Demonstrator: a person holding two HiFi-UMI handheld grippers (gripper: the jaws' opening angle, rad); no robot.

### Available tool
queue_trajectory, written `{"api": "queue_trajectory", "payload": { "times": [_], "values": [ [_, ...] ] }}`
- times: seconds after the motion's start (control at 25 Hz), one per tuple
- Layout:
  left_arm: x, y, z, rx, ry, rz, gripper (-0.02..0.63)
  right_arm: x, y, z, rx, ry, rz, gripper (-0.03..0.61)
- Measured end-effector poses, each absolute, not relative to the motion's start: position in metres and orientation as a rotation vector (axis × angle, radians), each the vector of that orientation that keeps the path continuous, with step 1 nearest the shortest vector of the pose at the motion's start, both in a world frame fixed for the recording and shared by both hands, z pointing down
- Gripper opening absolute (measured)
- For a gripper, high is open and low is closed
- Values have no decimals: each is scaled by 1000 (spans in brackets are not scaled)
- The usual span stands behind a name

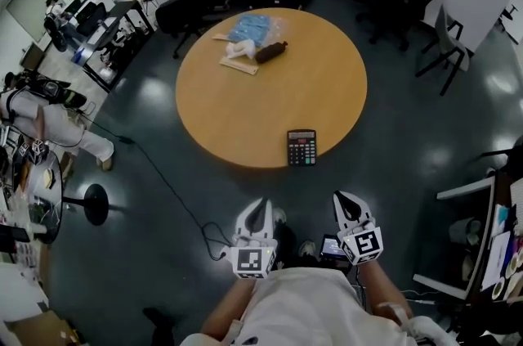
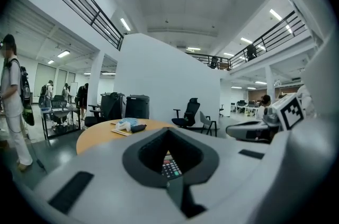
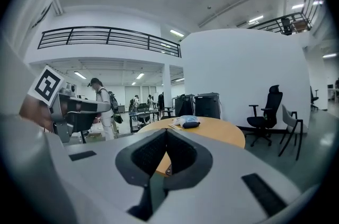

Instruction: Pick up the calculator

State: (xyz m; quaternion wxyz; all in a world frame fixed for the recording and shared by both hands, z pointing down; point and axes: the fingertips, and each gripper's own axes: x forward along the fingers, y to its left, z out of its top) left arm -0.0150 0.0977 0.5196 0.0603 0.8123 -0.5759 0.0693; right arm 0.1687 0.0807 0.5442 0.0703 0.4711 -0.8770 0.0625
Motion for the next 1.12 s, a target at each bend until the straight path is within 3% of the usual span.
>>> {"api": "queue_trajectory", "payload": {
  "times": [0.44, 1.12],
  "values": [
    [-26, -27, 514, 2553, -1604, 151, 3, 140, -38, 591, 1196, -2592, 193, 15],
    [-29, -90, 540, 2449, -1615, 225, 5, 119, -181, 739, 556, -2411, 419, 23]
  ]
}}
